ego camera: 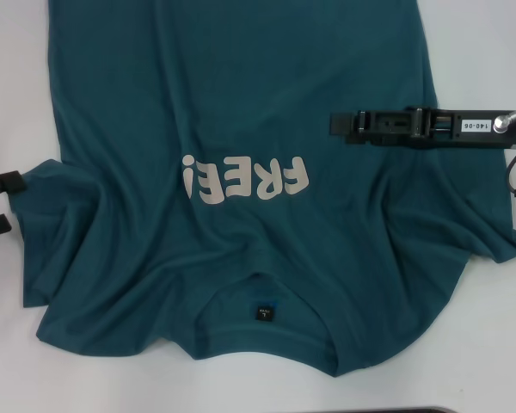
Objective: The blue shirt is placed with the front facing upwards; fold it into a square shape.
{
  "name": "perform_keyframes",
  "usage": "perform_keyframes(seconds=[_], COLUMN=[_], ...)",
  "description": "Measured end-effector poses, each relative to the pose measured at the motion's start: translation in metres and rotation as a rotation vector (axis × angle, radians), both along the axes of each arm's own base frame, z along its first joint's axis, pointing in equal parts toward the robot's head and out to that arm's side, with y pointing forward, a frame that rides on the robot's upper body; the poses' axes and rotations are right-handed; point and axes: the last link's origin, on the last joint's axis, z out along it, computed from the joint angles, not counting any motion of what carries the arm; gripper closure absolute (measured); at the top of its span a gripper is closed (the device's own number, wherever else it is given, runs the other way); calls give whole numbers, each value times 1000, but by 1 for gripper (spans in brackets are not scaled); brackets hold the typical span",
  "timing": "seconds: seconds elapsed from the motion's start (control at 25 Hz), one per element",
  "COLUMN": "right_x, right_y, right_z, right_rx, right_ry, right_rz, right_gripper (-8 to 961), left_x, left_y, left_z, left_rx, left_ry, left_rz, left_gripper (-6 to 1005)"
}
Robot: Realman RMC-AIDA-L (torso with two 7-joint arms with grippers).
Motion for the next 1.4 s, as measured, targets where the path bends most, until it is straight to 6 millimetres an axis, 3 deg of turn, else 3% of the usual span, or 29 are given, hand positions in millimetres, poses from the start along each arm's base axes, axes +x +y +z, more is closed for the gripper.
perform_keyframes(seconds=[0.56, 1.24, 1.4], right_x=[2, 5, 8], right_y=[-2, -3, -3], right_z=[1, 4, 7], right_rx=[6, 13, 26], right_ry=[12, 21, 27], right_rz=[-13, -23, -36], right_gripper=[37, 38, 37], left_x=[-6, 14, 16], left_y=[5, 21, 23], left_z=[-15, -29, -31], left_rx=[-26, -56, -62], left_ry=[40, 32, 40], left_rz=[35, -44, -53], left_gripper=[51, 52, 136])
